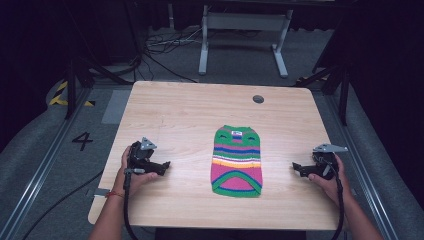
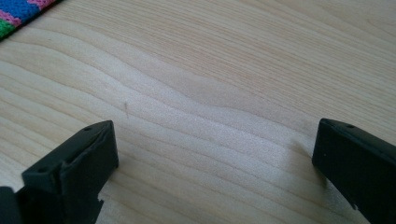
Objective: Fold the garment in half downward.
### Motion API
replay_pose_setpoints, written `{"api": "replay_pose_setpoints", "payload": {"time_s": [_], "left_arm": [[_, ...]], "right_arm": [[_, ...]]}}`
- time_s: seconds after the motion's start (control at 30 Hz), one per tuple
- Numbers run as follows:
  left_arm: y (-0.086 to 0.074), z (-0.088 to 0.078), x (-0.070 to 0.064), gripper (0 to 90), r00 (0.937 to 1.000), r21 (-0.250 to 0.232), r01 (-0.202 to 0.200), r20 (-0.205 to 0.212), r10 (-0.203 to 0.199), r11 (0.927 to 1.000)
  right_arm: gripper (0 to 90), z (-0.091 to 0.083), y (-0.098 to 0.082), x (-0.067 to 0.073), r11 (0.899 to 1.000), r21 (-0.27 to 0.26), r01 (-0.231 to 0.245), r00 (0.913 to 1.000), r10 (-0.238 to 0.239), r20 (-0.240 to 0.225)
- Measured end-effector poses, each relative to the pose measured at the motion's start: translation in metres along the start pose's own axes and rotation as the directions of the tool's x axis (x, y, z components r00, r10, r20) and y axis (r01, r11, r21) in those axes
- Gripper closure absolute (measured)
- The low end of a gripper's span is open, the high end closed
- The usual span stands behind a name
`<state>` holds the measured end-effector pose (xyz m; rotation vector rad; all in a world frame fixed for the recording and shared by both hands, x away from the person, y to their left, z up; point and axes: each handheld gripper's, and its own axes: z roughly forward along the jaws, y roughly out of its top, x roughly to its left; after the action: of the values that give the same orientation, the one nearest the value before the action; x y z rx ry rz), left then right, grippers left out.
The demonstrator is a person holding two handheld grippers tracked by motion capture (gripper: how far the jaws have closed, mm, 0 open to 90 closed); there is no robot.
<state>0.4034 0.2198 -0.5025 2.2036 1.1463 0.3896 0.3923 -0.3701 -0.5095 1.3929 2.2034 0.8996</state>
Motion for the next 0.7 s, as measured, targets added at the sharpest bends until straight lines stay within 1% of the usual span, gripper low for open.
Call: {"api": "replay_pose_setpoints", "payload": {"time_s": [0.03, 0.13, 0.17, 0.23, 0.3, 0.43, 0.47, 0.5, 0.57, 0.6, 0.63, 0.7], "left_arm": [[0.0004, -0.0003, 0.0002, 0.0, 1.0, 0.006, 0.0, 0.004, 0.0, 1.0], [0.0, 0.0, -0.0001, 0.1, 1.0, -0.001, 0.0, 0.0, 0.0, 1.0], [0.0, -0.0006, 0.0, 0.3, 1.0, 0.004, -0.002, 0.001, 0.002, 1.0], [-0.001, -0.0007, -0.0016, 0.5, 0.9999, -0.001, 0.015, -0.007, -0.015, 0.9999], [-0.0014, -0.001, -0.0021, 0.5, 0.9997, -0.002, 0.02, -0.01, -0.021, 0.9998], [-0.0015, -0.0011, -0.002, 0.5, 0.9998, -0.004, 0.017, -0.012, -0.017, 0.9998], [-0.0016, -0.0011, -0.0023, 0.5, 0.9997, -0.003, 0.022, -0.011, -0.022, 0.9998], [-0.0015, -0.001, -0.0023, 0.5, 0.9997, -0.004, 0.022, -0.013, -0.022, 0.9998], [-0.0022, -0.0022, -0.0043, 0.5, 0.9989, 0.0, 0.036, -0.03, -0.036, 0.9994], [-0.0022, -0.0022, -0.0043, 0.5, 0.9989, 0.0, 0.036, -0.03, -0.036, 0.9994], [-0.0036, -0.0029, -0.0049, 0.5, 0.9988, -0.005, 0.038, -0.032, -0.039, 0.9992], [-0.004, -0.0035, -0.0038, 0.5, 0.9992, -0.005, 0.027, -0.03, -0.028, 0.9996]], "right_arm": [[0.4, 0.0, 0.0, 0.0001, 1.0, -0.001, 0.0, 1.0, 0.0, 0.0], [0.4, -0.0001, -0.0001, 0.0001, 1.0, 0.0, 0.001, 1.0, -0.001, 0.0], [0.4, -0.0001, -0.0001, 0.0001, 1.0, 0.0, 0.0, 1.0, 0.0, 0.0], [0.4, 0.0, 0.0, 0.0002, 1.0, 0.0, 0.002, 1.0, -0.002, -0.002], [0.4, 0.0003, 0.0003, 0.0001, 1.0, 0.0, 0.005, 1.0, -0.005, -0.006], [0.4, 0.001, 0.0009, 0.0, 1.0, -0.001, 0.013, 0.9998, -0.013, -0.012], [0.4, 0.0011, 0.0012, 0.0005, 1.0, 0.001, 0.014, 0.9998, -0.014, -0.013], [0.5, 0.0012, 0.0016, 0.0008, 1.0, 0.004, 0.018, 0.9998, -0.018, -0.014], [2.0, 0.0011, 0.002, 0.0008, 1.0, 0.003, 0.023, 0.9995, -0.023, -0.02], [2.0, 0.0011, 0.002, 0.0008, 1.0, 0.003, 0.023, 0.9995, -0.023, -0.02], [8.9, -0.0004, 0.0029, 0.0011, 0.999, 0.006, 0.035, 0.9987, -0.035, -0.038], [17.2, -0.0028, 0.0052, 0.0029, 0.999, 0.009, 0.054, 0.9968, -0.053, -0.06]]}}
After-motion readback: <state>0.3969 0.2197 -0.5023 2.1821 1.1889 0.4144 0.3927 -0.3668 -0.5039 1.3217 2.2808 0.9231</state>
